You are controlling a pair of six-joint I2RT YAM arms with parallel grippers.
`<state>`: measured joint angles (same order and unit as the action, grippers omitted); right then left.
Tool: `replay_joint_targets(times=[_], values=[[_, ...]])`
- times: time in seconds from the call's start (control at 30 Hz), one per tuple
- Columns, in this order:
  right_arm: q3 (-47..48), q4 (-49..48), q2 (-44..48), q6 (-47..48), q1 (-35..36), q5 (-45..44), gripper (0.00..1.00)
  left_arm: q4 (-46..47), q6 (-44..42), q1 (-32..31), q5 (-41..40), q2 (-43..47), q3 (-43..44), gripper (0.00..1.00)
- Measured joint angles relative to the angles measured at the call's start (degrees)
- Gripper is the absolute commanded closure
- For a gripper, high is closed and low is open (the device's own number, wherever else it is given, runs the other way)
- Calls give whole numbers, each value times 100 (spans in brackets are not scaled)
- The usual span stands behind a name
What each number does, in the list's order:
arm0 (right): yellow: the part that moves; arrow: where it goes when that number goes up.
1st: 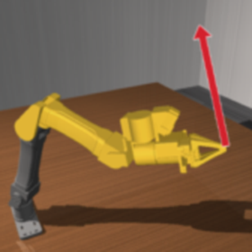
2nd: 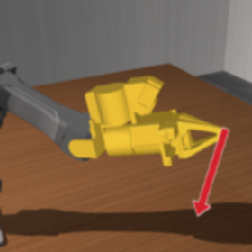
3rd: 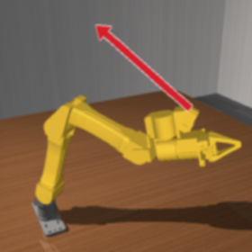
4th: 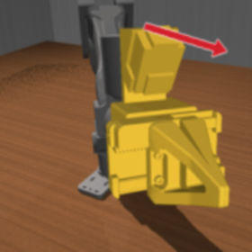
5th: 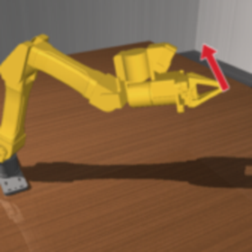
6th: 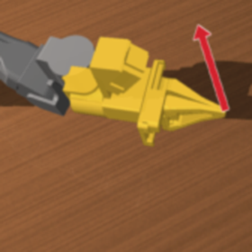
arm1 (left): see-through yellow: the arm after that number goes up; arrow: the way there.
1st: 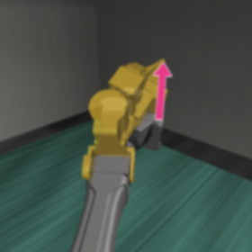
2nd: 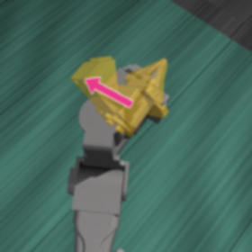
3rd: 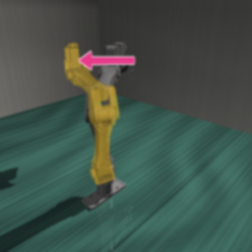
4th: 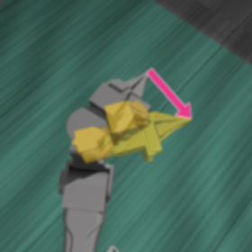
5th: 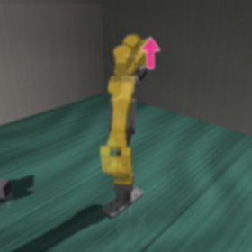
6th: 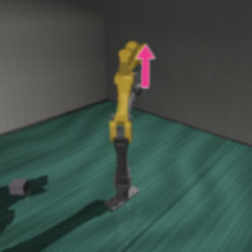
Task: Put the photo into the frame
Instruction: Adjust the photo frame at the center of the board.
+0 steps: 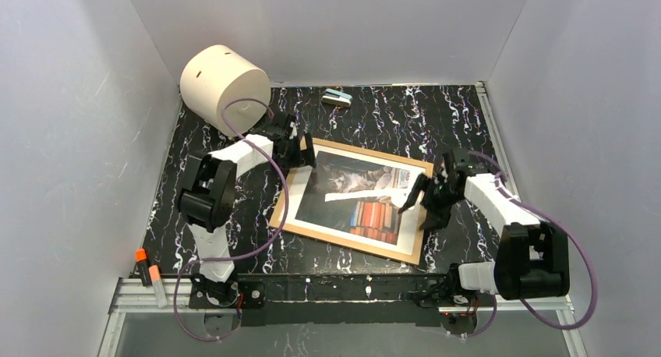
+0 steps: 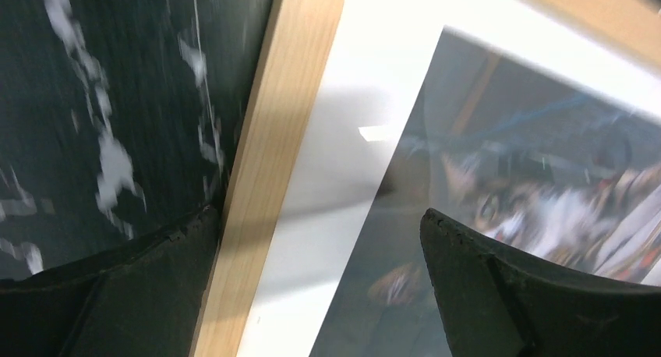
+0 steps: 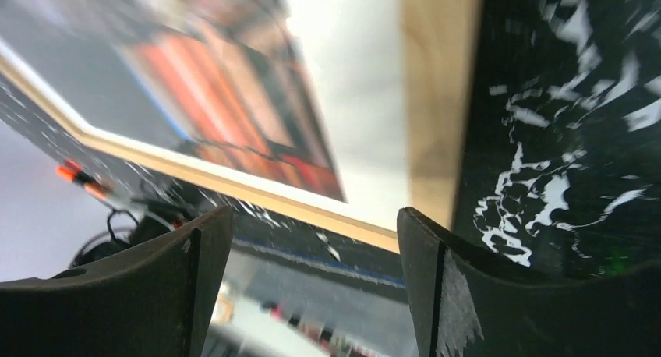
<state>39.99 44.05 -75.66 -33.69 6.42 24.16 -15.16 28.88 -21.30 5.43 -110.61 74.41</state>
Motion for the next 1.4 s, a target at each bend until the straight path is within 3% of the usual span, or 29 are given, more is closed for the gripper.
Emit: replay_joint_targets(times=[0.27, 0.4, 0.6, 0.93, 1.1, 1.4], values=[[1733, -317, 201, -173, 0, -970, 15, -1198, -39, -216, -413, 1471, -879, 2], [2341, -820, -765, -142, 0, -809, 16, -1388, 81, -192, -466, 2500, -1281, 2], [3416, -1469, -2389, -81, 0, -544, 16, -1716, 584, -365, 50, 3595, -2671, 2], [4457, -1978, -3790, 236, 0, -81, 13, -1353, 1259, -866, 1021, 3674, -3777, 2], [4697, -1950, -4444, 479, 0, 258, 14, -765, 1534, -863, 1276, 3534, -3794, 2], [4680, -1825, -4520, 870, -31, 474, 14, 142, 1932, -498, 1773, 2966, -3626, 2]])
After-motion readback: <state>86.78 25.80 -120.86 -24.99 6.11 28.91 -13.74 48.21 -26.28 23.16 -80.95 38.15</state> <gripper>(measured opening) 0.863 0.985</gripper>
